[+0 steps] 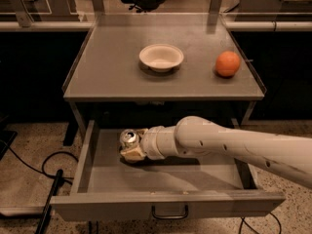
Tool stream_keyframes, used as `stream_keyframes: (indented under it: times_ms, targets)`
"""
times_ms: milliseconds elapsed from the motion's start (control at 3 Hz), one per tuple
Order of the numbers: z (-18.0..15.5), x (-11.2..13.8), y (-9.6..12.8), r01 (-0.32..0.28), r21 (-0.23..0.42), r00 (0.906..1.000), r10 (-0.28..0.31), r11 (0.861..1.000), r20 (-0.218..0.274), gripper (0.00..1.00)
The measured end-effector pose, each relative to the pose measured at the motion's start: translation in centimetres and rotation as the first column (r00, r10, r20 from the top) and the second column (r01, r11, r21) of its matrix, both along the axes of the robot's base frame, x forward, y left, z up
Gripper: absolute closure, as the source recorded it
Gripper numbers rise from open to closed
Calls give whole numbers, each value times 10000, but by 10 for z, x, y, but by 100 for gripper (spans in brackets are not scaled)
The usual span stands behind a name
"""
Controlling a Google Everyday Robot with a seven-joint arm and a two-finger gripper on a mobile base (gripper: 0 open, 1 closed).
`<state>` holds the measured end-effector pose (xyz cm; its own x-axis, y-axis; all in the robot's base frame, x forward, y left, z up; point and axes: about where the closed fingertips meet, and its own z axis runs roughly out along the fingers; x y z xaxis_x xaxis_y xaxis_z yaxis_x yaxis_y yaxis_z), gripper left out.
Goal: Pick 7up can from top drawer and place on counter
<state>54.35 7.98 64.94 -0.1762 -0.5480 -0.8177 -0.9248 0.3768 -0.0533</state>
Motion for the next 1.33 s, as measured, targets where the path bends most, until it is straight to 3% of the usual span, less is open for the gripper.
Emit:
stream_keyframes:
  times_ms: [333,1000,1333]
  targets:
    - [17,-9,1,69,161,9998,-66,9998,-185,100]
    - [92,-16,-1,8,365,9995,4,9993,-327,100]
    - [92,-16,-1,9,364,9995,3,9993,-326,100]
